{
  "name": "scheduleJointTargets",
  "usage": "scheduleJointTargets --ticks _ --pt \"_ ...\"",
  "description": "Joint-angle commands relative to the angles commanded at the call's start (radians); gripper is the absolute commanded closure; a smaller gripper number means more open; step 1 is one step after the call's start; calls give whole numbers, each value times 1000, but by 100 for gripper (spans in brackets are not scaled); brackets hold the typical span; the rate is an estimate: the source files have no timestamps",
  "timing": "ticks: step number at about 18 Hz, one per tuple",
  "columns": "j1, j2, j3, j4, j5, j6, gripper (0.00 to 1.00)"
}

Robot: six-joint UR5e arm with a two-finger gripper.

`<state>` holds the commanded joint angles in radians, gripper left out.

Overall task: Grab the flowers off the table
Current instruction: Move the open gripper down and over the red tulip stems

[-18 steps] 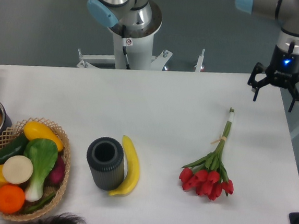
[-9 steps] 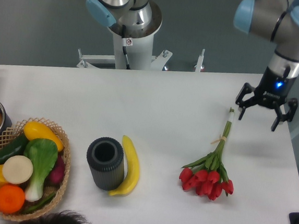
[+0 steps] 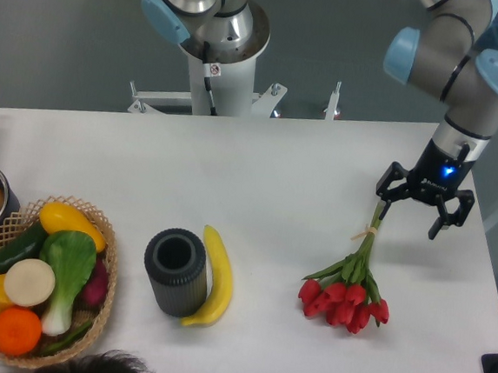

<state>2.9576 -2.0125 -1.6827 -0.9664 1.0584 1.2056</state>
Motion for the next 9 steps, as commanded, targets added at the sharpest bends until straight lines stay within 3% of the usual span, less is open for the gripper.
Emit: scheduleJointTargets --ticks 9 --pt "-60 -28 2 9 -21 12 0"
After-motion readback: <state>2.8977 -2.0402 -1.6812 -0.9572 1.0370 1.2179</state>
